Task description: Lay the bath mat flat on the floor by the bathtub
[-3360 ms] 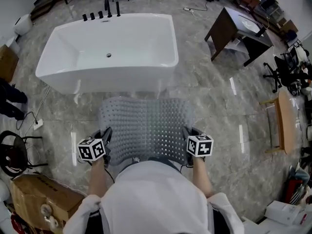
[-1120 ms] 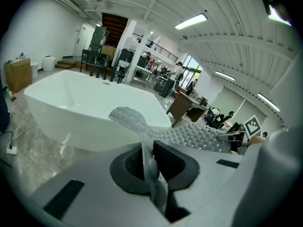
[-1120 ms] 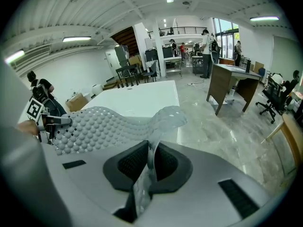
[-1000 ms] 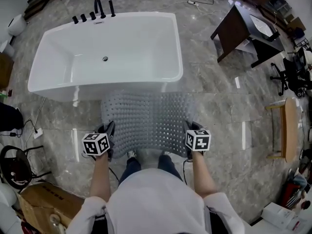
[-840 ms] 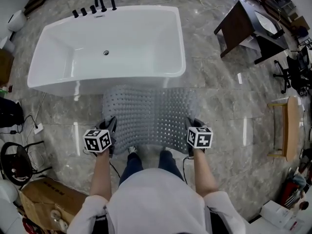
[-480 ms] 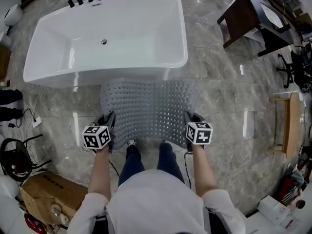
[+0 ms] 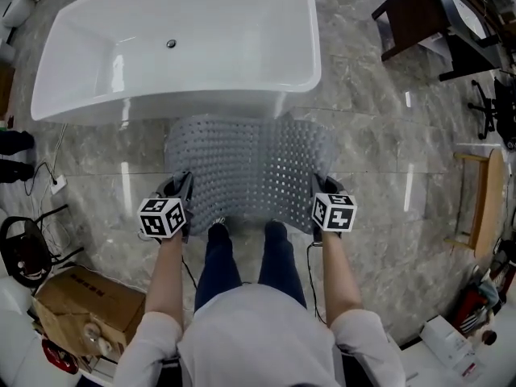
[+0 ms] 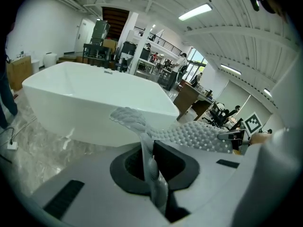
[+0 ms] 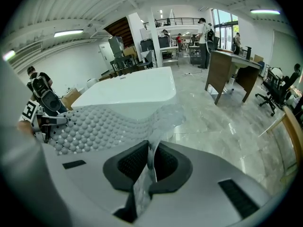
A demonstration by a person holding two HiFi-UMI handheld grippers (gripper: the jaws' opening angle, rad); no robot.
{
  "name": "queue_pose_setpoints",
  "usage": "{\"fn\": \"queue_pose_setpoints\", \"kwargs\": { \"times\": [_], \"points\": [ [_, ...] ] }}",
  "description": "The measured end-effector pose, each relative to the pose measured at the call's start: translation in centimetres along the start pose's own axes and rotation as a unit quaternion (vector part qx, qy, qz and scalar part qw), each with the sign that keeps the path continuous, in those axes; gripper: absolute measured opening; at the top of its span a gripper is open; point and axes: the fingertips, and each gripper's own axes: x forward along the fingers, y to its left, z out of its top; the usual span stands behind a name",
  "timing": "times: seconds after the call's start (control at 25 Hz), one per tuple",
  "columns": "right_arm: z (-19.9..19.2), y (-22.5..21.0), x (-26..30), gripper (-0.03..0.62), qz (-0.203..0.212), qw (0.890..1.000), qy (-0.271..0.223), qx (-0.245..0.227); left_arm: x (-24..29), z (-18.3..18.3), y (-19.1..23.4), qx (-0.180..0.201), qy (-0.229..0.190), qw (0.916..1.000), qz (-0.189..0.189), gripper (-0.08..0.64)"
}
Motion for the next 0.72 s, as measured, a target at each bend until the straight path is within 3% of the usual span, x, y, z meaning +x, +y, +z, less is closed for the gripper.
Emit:
{"fn": "queue_pose_setpoints", "kwargs": {
  "times": [0.72],
  "points": [
    [-3.1,-1.5,7.1,0.043,0.000,0.999,0.034,0.002,6.5,-3.1,2.2,-0.008,0.030,0.9995,0.009,0.044]
  ]
}}
